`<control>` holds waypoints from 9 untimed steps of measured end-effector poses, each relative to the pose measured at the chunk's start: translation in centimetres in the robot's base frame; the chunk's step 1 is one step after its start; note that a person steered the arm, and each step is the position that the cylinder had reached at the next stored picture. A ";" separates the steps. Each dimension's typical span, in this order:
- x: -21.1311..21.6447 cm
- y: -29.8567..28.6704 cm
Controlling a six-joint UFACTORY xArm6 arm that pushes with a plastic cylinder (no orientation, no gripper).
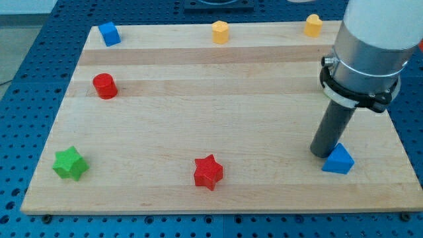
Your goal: Slide the red star towards center left
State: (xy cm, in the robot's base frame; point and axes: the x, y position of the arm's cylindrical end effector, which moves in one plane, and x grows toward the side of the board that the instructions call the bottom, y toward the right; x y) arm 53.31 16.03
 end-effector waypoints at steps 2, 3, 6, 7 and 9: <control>-1.1 -0.3; -4.0 -2.2; -4.2 13.5; 0.1 17.1; 8.4 14.6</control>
State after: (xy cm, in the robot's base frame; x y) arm 61.67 30.66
